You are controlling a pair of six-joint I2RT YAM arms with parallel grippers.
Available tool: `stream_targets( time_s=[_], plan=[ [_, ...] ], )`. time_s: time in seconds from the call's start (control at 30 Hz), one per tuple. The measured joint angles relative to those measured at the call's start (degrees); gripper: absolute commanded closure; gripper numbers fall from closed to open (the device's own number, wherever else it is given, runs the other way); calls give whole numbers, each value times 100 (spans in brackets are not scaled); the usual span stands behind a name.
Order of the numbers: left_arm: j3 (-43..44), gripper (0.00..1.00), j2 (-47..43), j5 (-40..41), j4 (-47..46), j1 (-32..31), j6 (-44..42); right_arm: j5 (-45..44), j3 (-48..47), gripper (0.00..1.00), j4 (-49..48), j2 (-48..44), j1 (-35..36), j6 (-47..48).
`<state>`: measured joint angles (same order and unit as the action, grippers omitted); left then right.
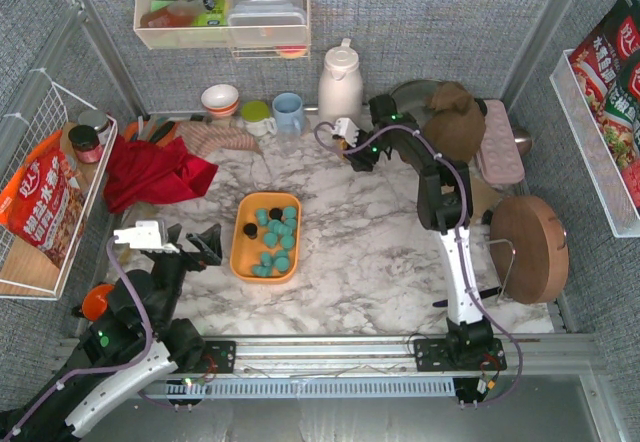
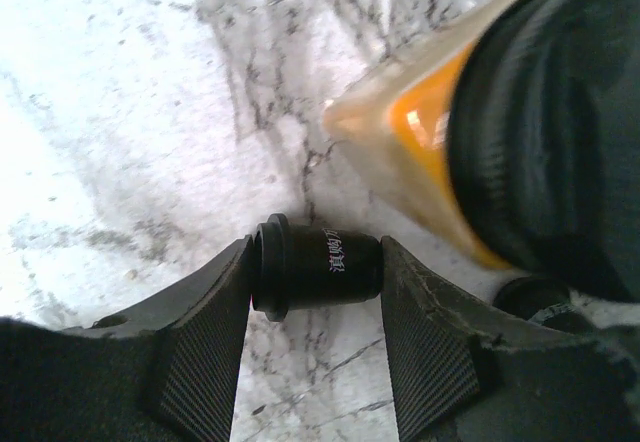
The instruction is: Mix the coffee capsules in the storage basket
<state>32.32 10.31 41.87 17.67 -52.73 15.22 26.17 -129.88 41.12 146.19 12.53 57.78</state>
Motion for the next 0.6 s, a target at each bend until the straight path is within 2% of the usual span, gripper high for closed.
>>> stream_targets(
  time_s=[0.33, 0.47, 0.6],
  plan=[
    [0, 1, -76, -4, 4, 7, 2, -81, 1622, 63, -354, -1023, 11, 31],
    [0, 1, -109, -4, 2, 26, 2, -50, 2549, 64, -728, -1867, 61, -184],
    [0, 1, -129, -35, 4, 48, 11, -22, 3720, 64, -1449, -3064, 409, -452]
  ],
)
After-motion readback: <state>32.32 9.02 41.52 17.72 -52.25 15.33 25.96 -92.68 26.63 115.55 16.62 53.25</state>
